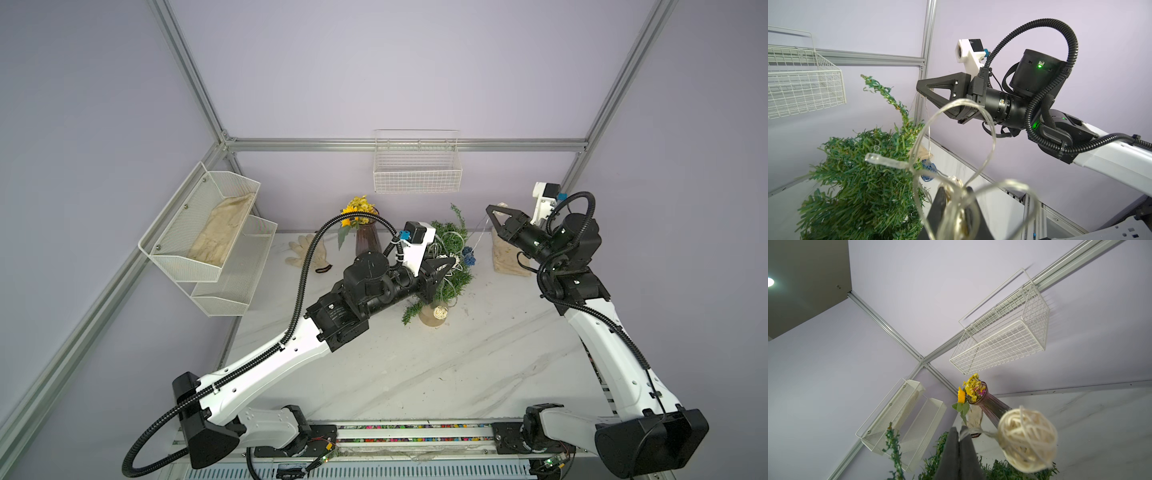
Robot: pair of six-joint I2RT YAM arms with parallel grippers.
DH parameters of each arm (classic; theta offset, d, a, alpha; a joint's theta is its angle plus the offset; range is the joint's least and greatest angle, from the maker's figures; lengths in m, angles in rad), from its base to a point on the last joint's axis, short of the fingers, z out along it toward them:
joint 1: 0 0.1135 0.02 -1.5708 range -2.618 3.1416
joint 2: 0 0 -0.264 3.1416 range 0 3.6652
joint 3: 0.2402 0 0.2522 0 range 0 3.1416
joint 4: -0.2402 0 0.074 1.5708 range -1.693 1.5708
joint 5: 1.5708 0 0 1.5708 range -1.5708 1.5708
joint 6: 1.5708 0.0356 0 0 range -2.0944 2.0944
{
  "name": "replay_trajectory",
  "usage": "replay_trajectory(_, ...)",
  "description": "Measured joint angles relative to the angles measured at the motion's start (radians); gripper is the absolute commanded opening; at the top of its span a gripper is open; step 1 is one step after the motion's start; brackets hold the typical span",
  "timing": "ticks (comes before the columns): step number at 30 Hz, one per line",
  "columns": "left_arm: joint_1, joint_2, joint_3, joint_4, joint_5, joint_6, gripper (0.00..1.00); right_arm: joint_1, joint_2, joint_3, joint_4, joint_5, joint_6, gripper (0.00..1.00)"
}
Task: Remove string lights from the small christmas tree
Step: Remove the light string from the Christmas tree.
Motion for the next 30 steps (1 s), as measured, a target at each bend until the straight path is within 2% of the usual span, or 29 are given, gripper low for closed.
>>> replay_trajectory(9, 0.015, 0.023, 0.111, -0.097, 0.007, 0.076, 0.01, 0.0, 0.028, 0.071, 0.102, -0.048, -0.002, 0.0)
replay_trajectory(17, 0.084, 0.063, 0.224, -0.125, 0.048, 0.093, 0.01, 0.0, 0.139, 0.201, 0.158, -0.07, 0.005, 0.0)
replay_trajectory(30, 0.218, 0.229, 0.392, -0.132, 0.152, 0.08, 0.0, 0.0, 0.258, 0.386, 0.179, -0.027, 0.002, 0.0)
